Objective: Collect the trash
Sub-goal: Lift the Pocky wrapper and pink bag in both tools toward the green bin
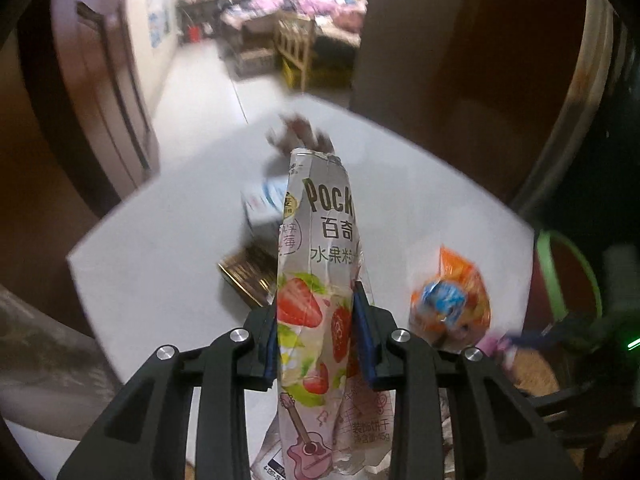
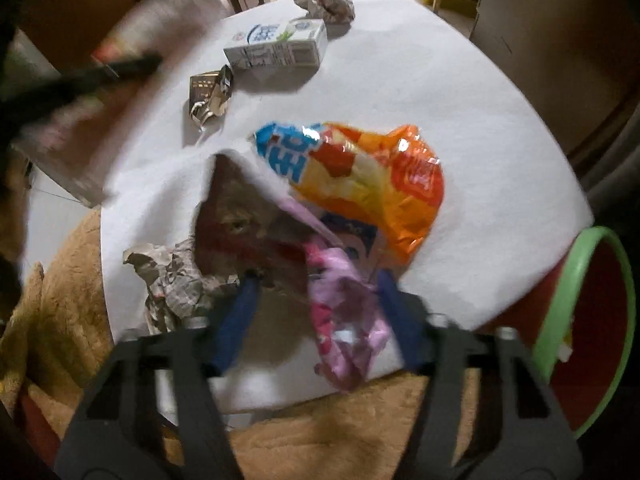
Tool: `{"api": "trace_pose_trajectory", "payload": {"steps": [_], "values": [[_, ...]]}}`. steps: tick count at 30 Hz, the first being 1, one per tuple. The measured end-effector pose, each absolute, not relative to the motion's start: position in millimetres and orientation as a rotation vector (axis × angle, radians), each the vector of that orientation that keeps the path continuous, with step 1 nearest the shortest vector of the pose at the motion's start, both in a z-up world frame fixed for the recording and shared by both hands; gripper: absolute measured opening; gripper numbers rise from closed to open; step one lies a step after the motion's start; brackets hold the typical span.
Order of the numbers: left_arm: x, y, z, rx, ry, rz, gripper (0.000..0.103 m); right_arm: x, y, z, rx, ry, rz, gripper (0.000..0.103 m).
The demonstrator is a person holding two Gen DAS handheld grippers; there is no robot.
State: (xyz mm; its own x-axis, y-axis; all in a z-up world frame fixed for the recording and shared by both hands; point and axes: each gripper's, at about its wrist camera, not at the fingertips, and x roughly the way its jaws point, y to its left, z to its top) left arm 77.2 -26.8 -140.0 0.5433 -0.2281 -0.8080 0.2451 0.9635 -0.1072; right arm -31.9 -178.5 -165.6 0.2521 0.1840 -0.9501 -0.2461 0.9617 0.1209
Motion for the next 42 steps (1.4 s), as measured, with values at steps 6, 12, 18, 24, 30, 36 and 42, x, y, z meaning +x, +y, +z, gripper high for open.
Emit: {"api": "trace_pose_trajectory", "payload": {"steps": [6,12,18,24,30,36,42], "values": [[70,-20,-92,-0.01,0.843,-0.257,0.028,-33,-190,-153,0.079,1.242,0.301,0.028],[64,-27,-64,-0.032,0.785,-0.275,0.028,-38,-204,-107,0.196,1.116,0.296,0.028],[53,-30,-53,-0.029,0.753,-0.276,0.028,-42,-212,-62,0.294,0.977,0.305,0.028],[45,-33,-42,-0.019,0.721,-0.284,0.028,-44,-222,-18,0.423,0.807,0.313,0.028],[38,-34,-31,-0.034,0.684,-0.288,0.028,-53,-236,4,0.499,0.663,0.31,0.028],[34,-47,-20,-0.039,0.65,-0.311,0.028,-54,-254,0,0.554,0.646,0.282,0.028],[30,-65,-16,-0.035,0.634,-0.336,0.028,-63,-281,-4,0.6,0.632,0.256,0.028]]}}
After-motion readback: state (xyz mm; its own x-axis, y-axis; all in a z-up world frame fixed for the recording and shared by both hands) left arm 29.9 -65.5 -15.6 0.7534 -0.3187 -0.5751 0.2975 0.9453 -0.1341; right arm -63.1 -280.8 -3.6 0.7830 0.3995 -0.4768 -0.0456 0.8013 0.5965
